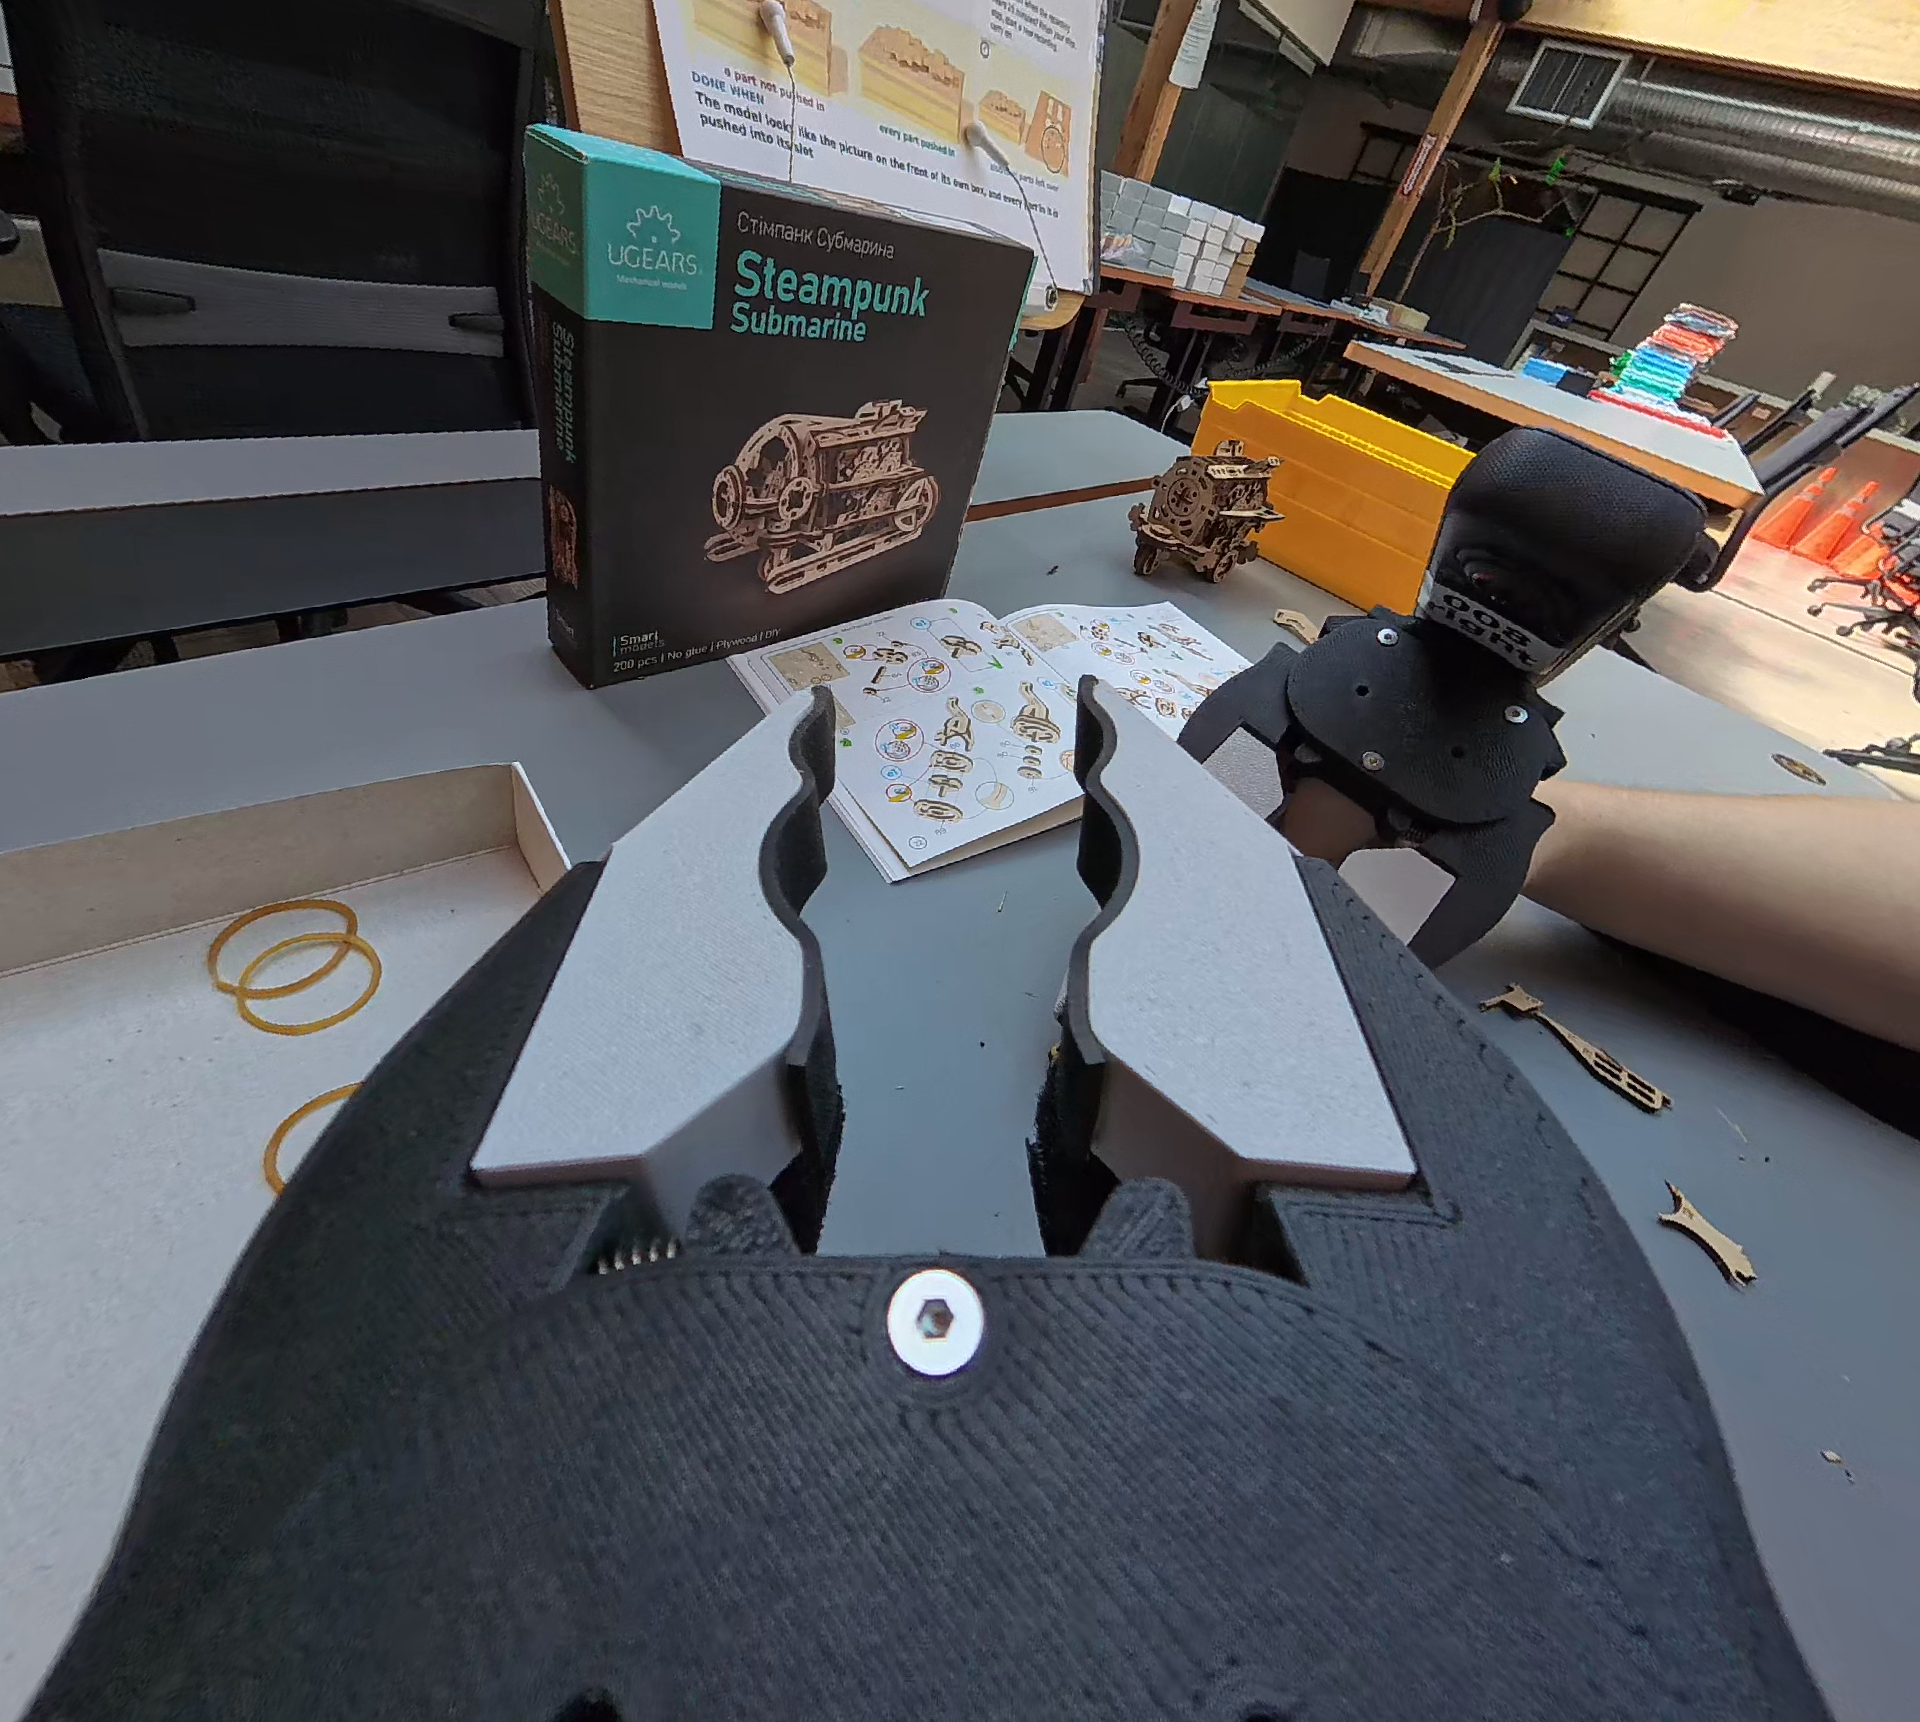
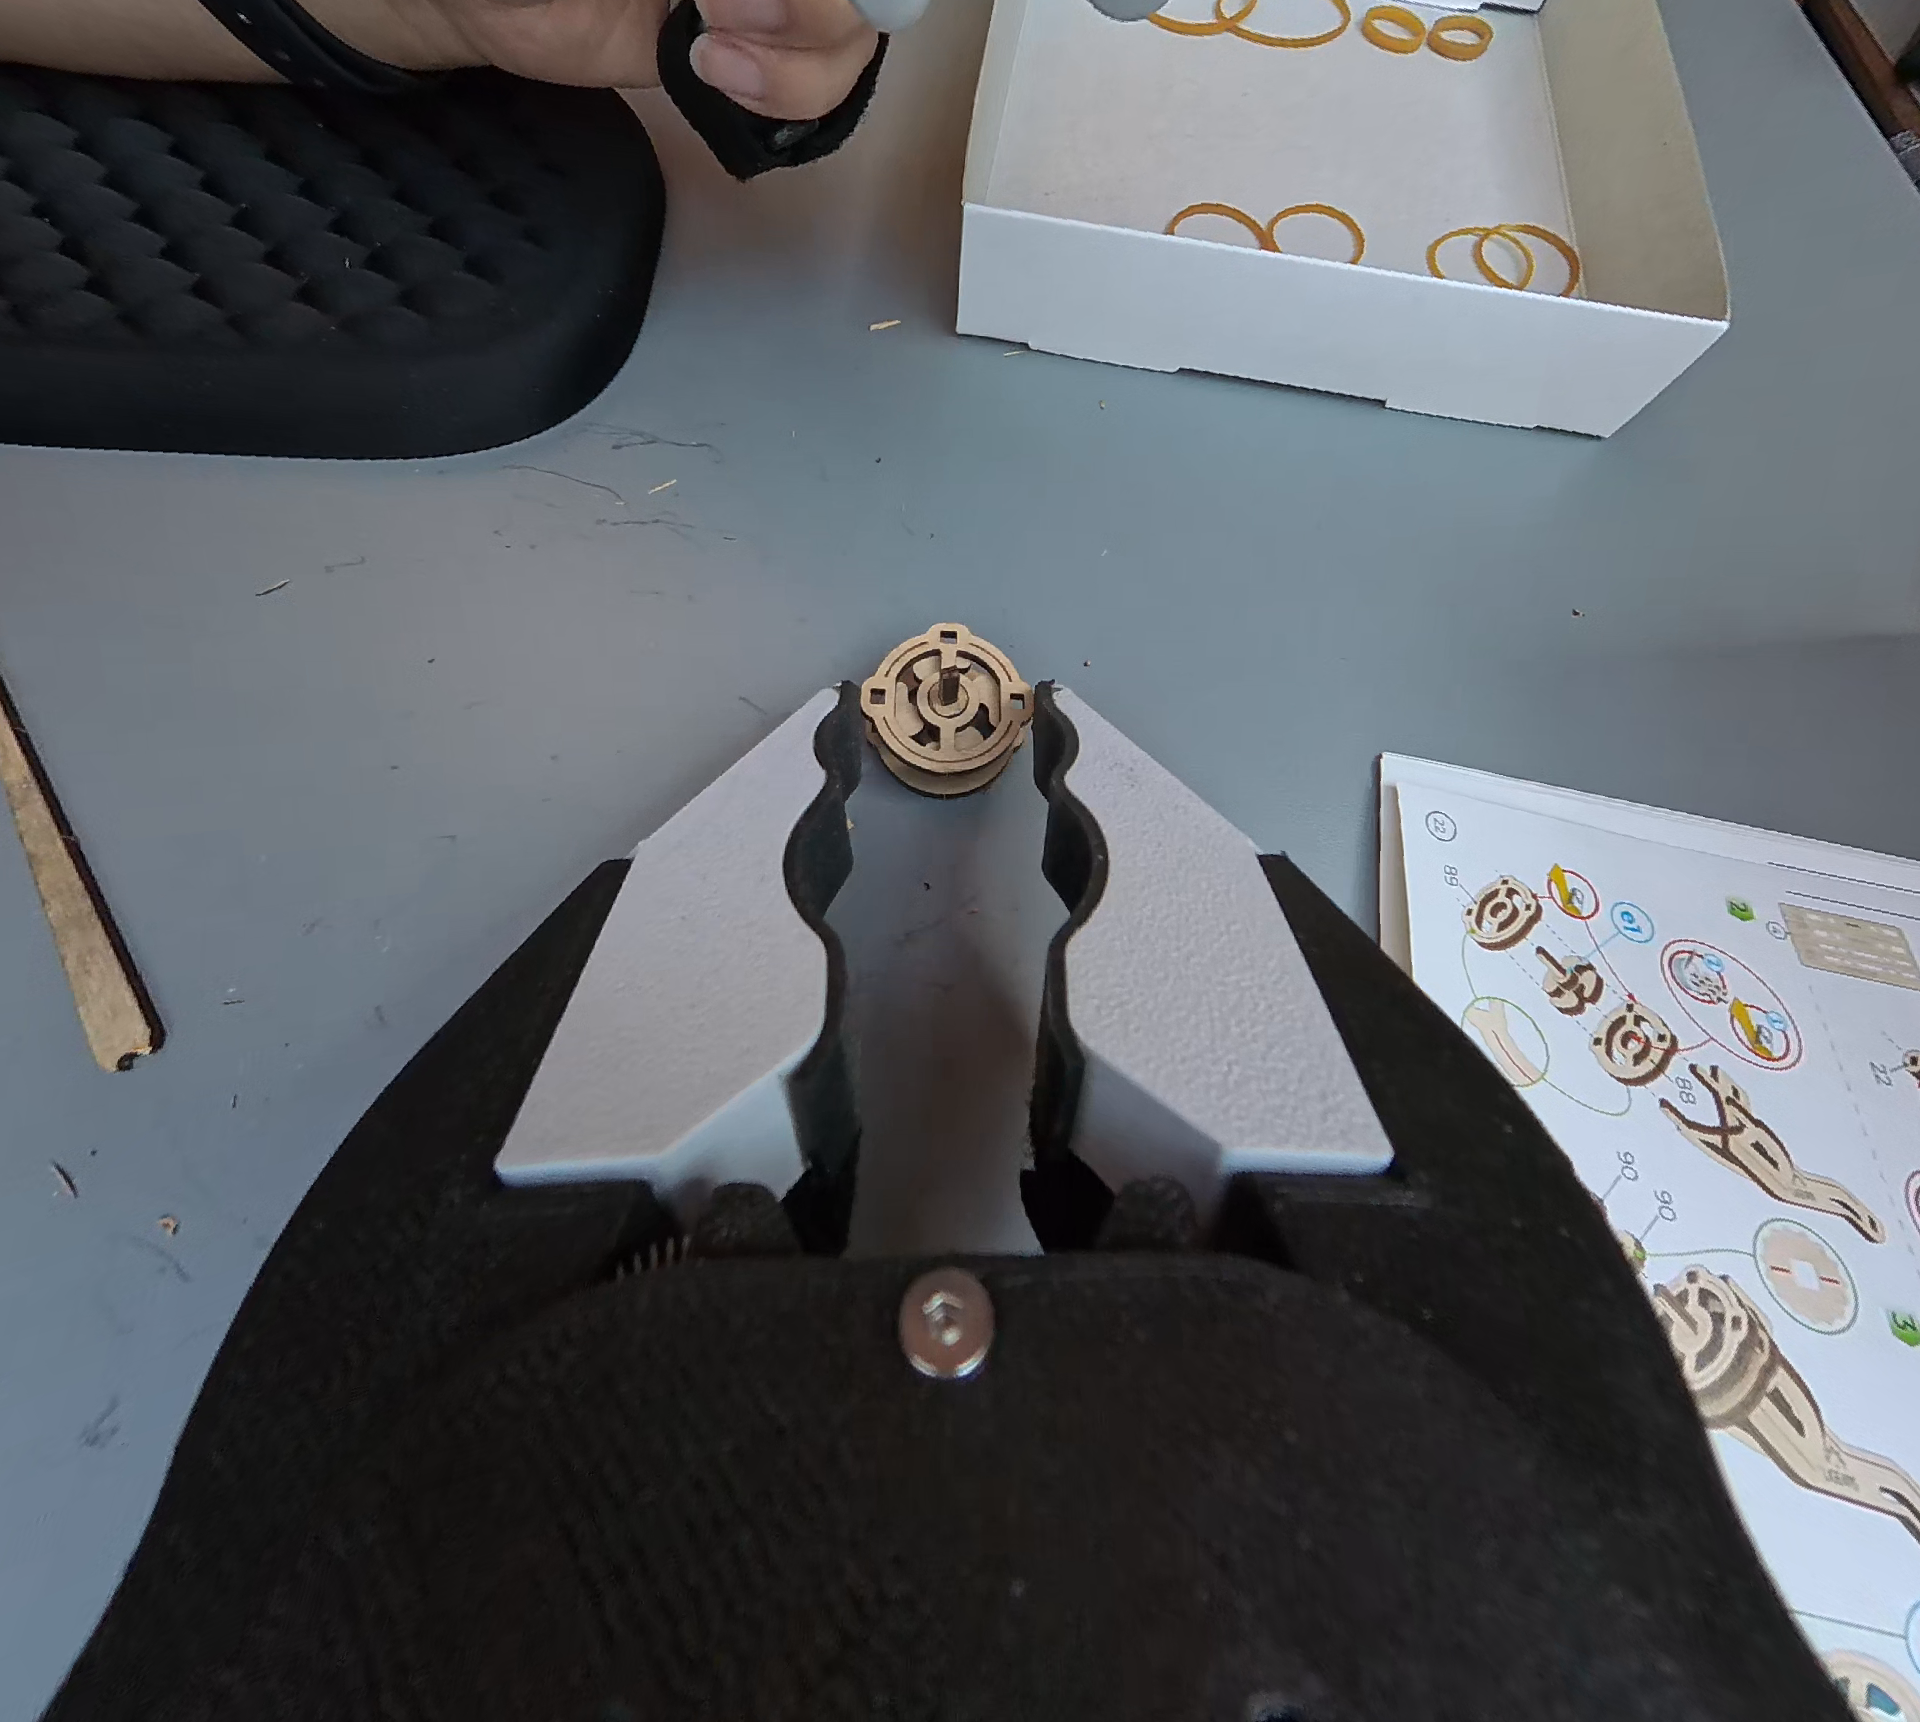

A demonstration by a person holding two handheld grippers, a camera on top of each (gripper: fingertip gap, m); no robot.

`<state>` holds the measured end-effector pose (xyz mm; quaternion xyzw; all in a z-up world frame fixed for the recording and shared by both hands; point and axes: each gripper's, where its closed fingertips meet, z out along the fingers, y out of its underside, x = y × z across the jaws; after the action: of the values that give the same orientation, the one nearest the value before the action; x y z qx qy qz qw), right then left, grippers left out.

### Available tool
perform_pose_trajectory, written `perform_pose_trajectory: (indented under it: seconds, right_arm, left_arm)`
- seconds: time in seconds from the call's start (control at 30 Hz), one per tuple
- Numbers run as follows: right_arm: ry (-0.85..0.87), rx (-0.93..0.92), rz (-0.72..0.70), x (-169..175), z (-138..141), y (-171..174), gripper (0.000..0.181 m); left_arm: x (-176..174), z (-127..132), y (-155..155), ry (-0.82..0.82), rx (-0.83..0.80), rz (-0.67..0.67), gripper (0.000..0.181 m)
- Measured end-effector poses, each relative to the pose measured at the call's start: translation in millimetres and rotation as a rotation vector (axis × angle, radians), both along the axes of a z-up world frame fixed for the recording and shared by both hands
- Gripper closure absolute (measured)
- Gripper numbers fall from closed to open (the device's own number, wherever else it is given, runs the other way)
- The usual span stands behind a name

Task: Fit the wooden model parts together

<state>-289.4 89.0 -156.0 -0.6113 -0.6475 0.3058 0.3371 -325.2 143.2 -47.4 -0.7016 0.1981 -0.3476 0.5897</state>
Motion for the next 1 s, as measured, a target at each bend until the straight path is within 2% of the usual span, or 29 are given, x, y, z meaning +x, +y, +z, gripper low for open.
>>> perform_pose_trajectory:
  seconds: [1.0]
  right_arm:
    - [-0.056, 0.007, -0.015, 0.1, -9.6, 1.8, 0.149]
  left_arm:
    - [-2.1, 1.1, 0.8, -0.003, 0.004, 0.008, 0.137]
